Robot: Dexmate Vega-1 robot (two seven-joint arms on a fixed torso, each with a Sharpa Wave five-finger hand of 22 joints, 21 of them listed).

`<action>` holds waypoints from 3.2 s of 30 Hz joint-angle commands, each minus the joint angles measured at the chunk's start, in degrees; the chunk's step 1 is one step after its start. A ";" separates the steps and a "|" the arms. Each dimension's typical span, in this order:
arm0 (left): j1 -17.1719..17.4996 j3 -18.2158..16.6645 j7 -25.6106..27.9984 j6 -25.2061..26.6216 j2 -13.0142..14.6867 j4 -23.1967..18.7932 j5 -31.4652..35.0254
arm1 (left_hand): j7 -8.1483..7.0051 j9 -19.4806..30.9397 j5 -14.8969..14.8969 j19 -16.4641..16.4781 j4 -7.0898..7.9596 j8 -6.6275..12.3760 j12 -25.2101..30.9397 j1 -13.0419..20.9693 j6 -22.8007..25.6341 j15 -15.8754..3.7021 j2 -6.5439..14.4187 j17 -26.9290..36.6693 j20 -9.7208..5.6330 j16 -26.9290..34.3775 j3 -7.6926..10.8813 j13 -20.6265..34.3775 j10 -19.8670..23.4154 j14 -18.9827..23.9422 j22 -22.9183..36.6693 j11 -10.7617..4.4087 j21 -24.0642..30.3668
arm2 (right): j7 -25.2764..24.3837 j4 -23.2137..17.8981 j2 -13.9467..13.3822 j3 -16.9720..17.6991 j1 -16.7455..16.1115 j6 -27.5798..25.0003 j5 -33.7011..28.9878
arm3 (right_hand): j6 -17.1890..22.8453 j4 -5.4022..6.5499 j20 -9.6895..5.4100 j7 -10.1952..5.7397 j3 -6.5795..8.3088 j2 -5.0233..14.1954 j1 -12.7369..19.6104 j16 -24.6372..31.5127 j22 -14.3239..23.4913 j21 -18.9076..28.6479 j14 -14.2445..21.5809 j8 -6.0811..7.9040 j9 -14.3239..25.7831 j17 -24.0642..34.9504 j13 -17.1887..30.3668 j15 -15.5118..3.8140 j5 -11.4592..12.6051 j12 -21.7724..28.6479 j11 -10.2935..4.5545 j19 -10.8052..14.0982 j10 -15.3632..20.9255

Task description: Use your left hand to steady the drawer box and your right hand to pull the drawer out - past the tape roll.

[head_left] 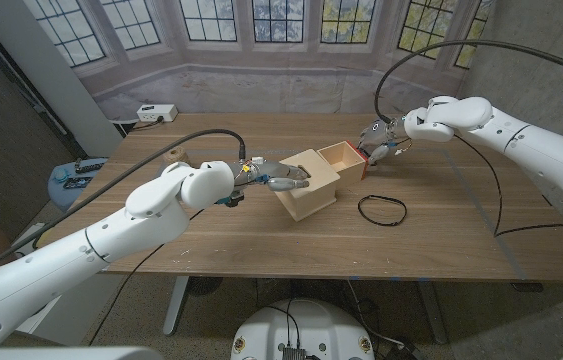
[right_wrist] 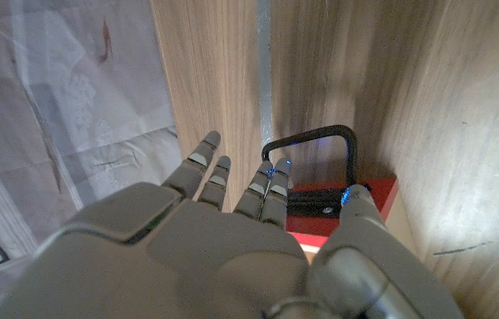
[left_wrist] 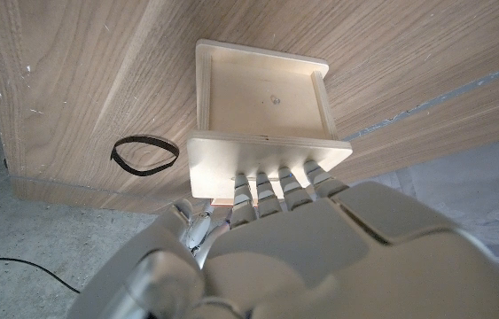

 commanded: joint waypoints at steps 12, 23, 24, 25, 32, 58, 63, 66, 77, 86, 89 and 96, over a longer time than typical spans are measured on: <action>1.28 -1.48 1.45 -1.64 1.60 0.09 -1.31 | -0.05 0.29 0.23 0.16 -0.11 0.24 0.24 -0.59 0.42 -0.18 -0.09 0.08 -0.39 0.48 0.75 0.27 0.38 0.35 0.26 0.01 0.46 | 2.67 -4.98 -1.05 2.47 -1.47 -0.24 0.04 | 0.12 -0.08 0.06 0.13 0.39 -0.05 -0.60 -0.02 0.20 0.19 0.20 0.15 0.09 0.17 0.13 -0.19 0.55 0.19 -0.04 0.27 0.26; 1.80 -2.07 1.93 -2.35 2.18 0.03 -1.65 | 0.02 0.29 0.24 0.20 -0.21 0.24 0.22 -0.58 0.42 -0.19 -0.07 0.06 -0.43 0.44 0.91 0.27 0.35 0.27 0.26 0.01 0.47 | 4.73 -7.36 -2.16 3.95 -2.31 -0.04 -0.11 | 0.07 -0.10 0.08 0.12 0.44 -0.06 -0.66 -0.02 0.20 0.21 0.23 0.13 0.09 0.17 0.14 -0.21 0.56 0.19 0.09 0.35 0.24; 1.84 -2.11 1.98 -2.44 2.23 0.04 -1.65 | 0.01 0.29 0.24 0.21 -0.21 0.23 0.21 -0.58 0.40 -0.12 -0.07 0.06 -0.44 0.45 0.92 0.27 0.33 0.29 0.26 0.01 0.48 | 4.93 -7.56 -2.27 4.09 -2.41 -0.02 -0.08 | 0.10 -0.10 0.08 0.11 0.45 -0.06 -0.67 -0.02 0.20 0.22 0.25 0.14 0.09 0.17 0.14 -0.25 0.56 0.19 0.10 0.36 0.23; 1.86 -2.12 1.96 -2.47 2.23 0.07 -1.69 | 0.01 0.29 0.24 0.21 -0.22 0.23 0.21 -0.58 0.41 -0.18 -0.07 0.06 -0.41 0.45 0.93 0.27 0.32 0.28 0.26 -0.01 0.48 | 5.03 -7.82 -2.46 4.28 -2.56 0.00 -0.04 | 0.11 -0.10 0.10 0.10 0.45 -0.06 -0.67 -0.01 0.20 0.22 0.26 0.15 0.09 0.17 0.14 -0.28 0.57 0.19 0.09 0.38 0.25; 1.94 -2.40 2.56 -3.20 2.23 0.42 -1.78 | 0.02 0.29 0.24 0.26 -0.27 0.24 0.19 -0.58 0.43 -0.09 -0.08 0.06 -0.40 0.43 1.04 0.27 0.29 0.24 0.26 0.06 0.49 | 5.95 -9.32 -3.42 5.58 -3.32 0.06 0.15 | 0.07 -0.13 0.11 0.09 0.51 -0.05 -0.68 0.02 0.20 0.25 0.37 0.13 0.09 0.17 0.14 -0.22 0.59 0.20 0.11 0.47 0.26; 2.09 -7.29 4.93 -10.68 5.82 3.57 -6.77 | 0.06 0.29 0.24 0.34 -0.37 0.24 0.14 -0.61 0.45 0.03 -0.05 0.06 -0.42 0.42 1.37 0.27 0.18 0.14 0.26 0.12 0.50 | 11.06 -12.13 -0.39 7.44 -3.93 -4.34 -0.22 | 0.20 -0.13 0.09 0.14 0.65 0.00 -0.85 0.16 0.20 0.37 0.89 0.18 0.10 0.19 0.14 -0.52 0.63 0.29 0.20 0.91 0.50; 1.66 -7.89 5.31 -13.17 6.39 5.35 -7.78 | 0.10 0.29 0.24 0.34 -0.39 0.24 0.15 -0.63 0.47 0.00 -0.07 0.06 -0.35 0.42 1.41 0.27 0.19 0.12 0.26 0.10 0.50 | 11.73 -12.27 0.55 6.80 -3.72 -5.16 -0.69 | 0.28 -0.13 0.07 0.11 0.67 0.00 -0.89 0.17 0.20 0.39 0.96 0.21 0.10 0.19 0.14 -0.55 0.63 0.30 0.23 1.01 0.51; 1.02 -7.67 5.42 -14.56 6.24 6.66 -7.56 | 0.11 0.29 0.23 0.34 -0.39 0.26 0.15 -0.64 0.51 -0.03 -0.07 0.06 -0.35 0.43 1.45 0.27 0.19 0.13 0.26 0.11 0.50 | 11.86 -12.52 0.76 6.50 -3.72 -5.74 -1.25 | 0.33 -0.16 0.11 0.12 0.69 -0.03 -0.88 0.23 0.19 0.40 1.16 0.23 0.10 0.18 0.14 -0.61 0.64 0.31 0.21 1.07 0.56; -0.56 -7.75 5.75 -17.60 5.02 8.55 -7.84 | 0.11 0.30 0.24 0.35 -0.39 0.25 0.15 -0.68 0.53 -0.06 -0.04 0.07 -0.35 0.45 1.58 0.27 0.18 0.17 0.26 0.15 0.50 | 14.40 -15.71 -0.62 7.65 -4.24 -7.02 -0.64 | 0.69 -0.45 0.19 0.10 0.74 -0.32 -0.68 0.25 0.18 0.45 1.52 0.35 0.09 0.12 0.14 -0.79 0.71 0.42 0.21 1.38 0.86; 0.38 -8.52 6.82 -16.27 4.57 6.77 -7.60 | 0.21 0.30 0.24 0.37 -0.38 0.23 0.12 -0.72 0.48 0.03 0.00 0.07 -0.34 0.46 1.69 0.28 0.11 0.16 0.26 0.28 0.50 | 16.50 -18.29 -1.89 9.18 -5.31 -7.42 -0.06 | 0.78 -0.55 0.21 0.08 0.78 -0.40 -0.64 0.24 0.18 0.44 1.63 0.37 0.09 0.10 0.15 -0.80 0.75 0.43 0.25 1.47 0.96; 1.42 -9.25 7.65 -15.37 4.94 5.68 -7.62 | 0.24 0.30 0.24 0.40 -0.37 0.22 0.12 -0.74 0.47 0.03 0.01 0.07 -0.31 0.46 1.73 0.28 0.10 0.16 0.26 0.34 0.51 | 17.49 -19.12 -2.09 9.58 -5.60 -7.37 0.17 | 0.79 -0.58 0.23 0.08 0.80 -0.42 -0.63 0.21 0.18 0.42 1.62 0.36 0.09 0.10 0.15 -0.87 0.76 0.43 0.42 1.46 0.97; 4.99 -11.58 10.58 -13.99 6.78 3.15 -7.68 | 0.18 0.30 0.24 0.41 -0.36 0.23 0.12 -0.77 0.48 0.05 0.04 0.07 -0.29 0.45 1.83 0.28 0.08 0.13 0.26 0.38 0.51 | 19.25 -20.94 -1.90 10.00 -6.12 -7.38 -0.23 | 0.56 -0.59 0.33 0.17 0.81 -0.47 -0.68 0.17 0.18 0.37 1.60 0.26 0.09 0.11 0.15 -0.84 0.79 0.42 0.62 1.42 1.01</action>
